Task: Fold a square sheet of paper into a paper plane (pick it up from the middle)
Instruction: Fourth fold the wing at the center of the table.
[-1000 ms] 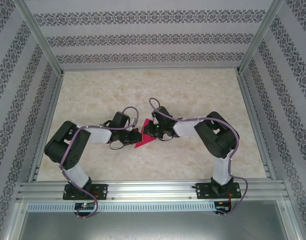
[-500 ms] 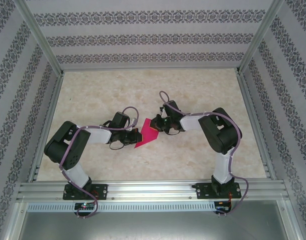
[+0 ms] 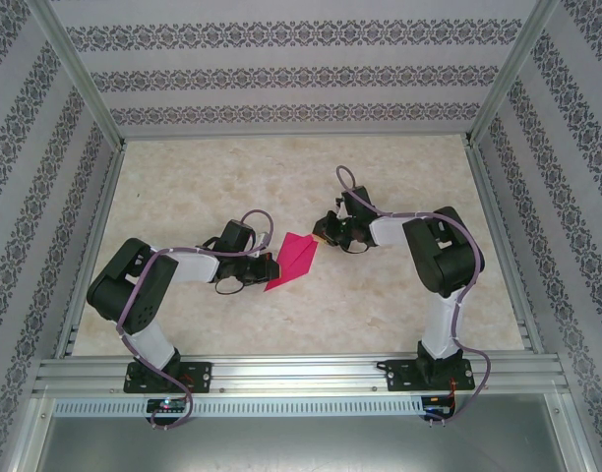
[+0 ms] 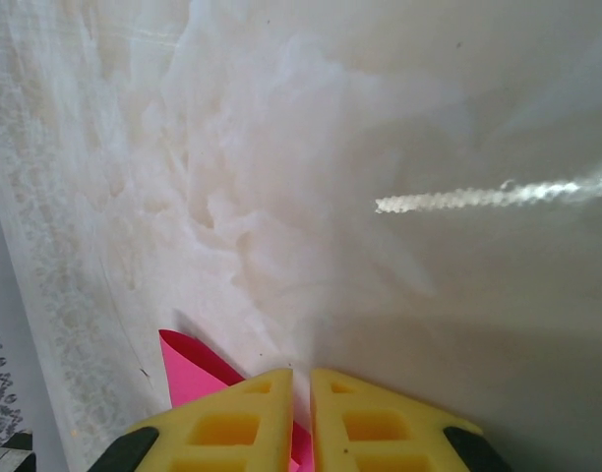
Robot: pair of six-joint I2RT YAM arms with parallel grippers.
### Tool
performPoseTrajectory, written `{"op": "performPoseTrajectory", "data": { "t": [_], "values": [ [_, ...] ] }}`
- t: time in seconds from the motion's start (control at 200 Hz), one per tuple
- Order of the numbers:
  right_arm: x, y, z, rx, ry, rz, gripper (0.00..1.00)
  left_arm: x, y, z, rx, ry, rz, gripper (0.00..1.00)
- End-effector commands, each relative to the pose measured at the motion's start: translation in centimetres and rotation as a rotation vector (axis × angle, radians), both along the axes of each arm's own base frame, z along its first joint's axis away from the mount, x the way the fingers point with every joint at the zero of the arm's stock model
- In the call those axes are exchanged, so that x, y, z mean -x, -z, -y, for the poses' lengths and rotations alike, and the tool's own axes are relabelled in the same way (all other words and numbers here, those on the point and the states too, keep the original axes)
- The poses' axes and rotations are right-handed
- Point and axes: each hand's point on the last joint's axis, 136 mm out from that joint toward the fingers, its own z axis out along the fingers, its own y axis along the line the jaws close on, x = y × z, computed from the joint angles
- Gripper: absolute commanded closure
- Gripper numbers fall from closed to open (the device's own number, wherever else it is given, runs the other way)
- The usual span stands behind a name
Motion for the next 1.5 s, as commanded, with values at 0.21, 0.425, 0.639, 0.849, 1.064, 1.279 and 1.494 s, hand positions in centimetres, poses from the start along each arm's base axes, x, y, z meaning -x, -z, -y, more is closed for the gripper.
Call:
{"op": "performPoseTrajectory", "data": {
  "t": [0.21, 0.425, 0.639, 0.849, 1.064, 1.279, 1.494],
  "values": [
    [-1.6, -3.9, 3.2, 0.097, 0.065, 0.116, 0.82, 4.8, 5.3, -4.4, -0.21, -0.024, -0.209, 0.98],
    [2.6, -5.2, -2.3, 0.065, -0.058, 0.131, 0.81, 4.3, 3.7, -3.4, -0.148, -0.04, -0.205, 0.96],
    [5.7, -1.7, -7.0, 0.069, -0.119, 0.079, 0.81, 4.4, 2.8, -3.1, -0.125, -0.049, -0.198, 0.94],
    [7.0, 2.4, -6.9, 0.135, -0.116, 0.013, 0.82, 4.8, 2.6, -3.2, -0.12, -0.048, -0.196, 0.94],
    [8.3, 5.4, -5.2, 0.209, -0.117, -0.045, 0.82, 4.9, 2.0, -3.1, -0.116, -0.035, -0.178, 0.89],
    [9.1, 5.5, -5.2, 0.226, -0.168, -0.041, 0.83, 4.3, -1.0, -2.8, -0.1, -0.005, -0.106, 0.8],
    [11.8, 4.6, -6.5, 0.209, -0.317, -0.011, 0.83, 3.0, -3.6, -4.5, -0.183, -0.06, 0.014, 0.74]
  ]
}}
